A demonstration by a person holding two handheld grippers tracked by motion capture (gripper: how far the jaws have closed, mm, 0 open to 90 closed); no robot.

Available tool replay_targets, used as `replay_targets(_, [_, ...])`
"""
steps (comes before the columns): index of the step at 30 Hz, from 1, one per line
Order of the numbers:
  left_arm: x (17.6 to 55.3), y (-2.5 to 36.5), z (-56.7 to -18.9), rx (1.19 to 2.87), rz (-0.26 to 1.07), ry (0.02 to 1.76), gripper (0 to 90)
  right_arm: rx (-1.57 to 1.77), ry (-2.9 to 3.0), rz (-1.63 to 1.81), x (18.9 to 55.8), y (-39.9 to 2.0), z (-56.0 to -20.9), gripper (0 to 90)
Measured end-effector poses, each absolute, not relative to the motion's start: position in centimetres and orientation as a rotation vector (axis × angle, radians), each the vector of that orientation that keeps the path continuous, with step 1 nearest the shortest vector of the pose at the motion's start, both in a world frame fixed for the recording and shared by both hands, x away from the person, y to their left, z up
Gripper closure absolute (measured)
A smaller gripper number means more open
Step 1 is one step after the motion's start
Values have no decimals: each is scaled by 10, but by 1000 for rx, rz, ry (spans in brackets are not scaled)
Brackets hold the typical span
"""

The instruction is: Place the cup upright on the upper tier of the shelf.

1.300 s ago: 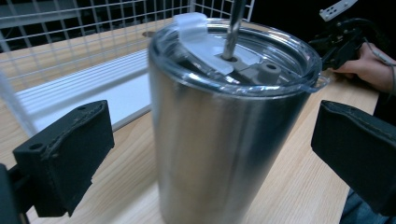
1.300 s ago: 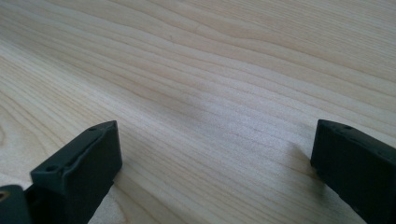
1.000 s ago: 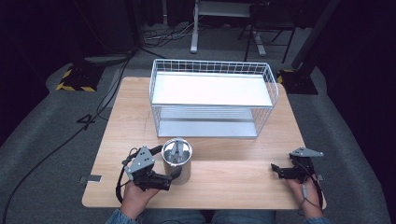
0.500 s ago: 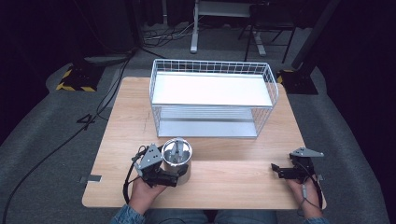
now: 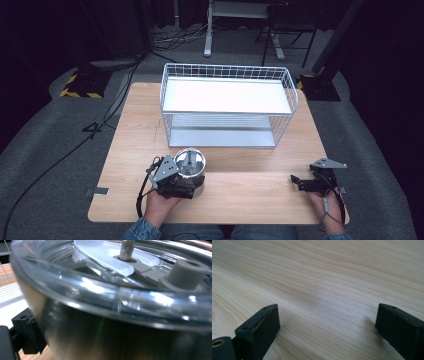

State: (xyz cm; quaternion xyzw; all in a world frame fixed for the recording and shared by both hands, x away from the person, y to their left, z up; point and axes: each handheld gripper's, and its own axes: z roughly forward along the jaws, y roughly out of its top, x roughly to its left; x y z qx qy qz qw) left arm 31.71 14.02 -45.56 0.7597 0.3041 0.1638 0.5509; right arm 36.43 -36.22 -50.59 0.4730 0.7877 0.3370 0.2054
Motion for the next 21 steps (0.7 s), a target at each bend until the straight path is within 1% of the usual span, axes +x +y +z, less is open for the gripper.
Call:
replay_targets(3, [317,140,-455,1801,394,721,25,1318,2194,940,364,-362,-506,66])
replay_targets(7, [317,140,-455,1804,394,720,27,1288,2203,963,362,-362,-505,143])
replay_targets(8, [316,140,-455,1804,389,722,27,1281,2200,965,362,-362,-505,149])
replay_targets(14, [317,140,-451,1834,391,735,28,1281,2200,966,362,-362,-505,151])
replay_targets(21, [317,145,-440,1819,377,766,30,1290,2192,960,362,-363,-505,152])
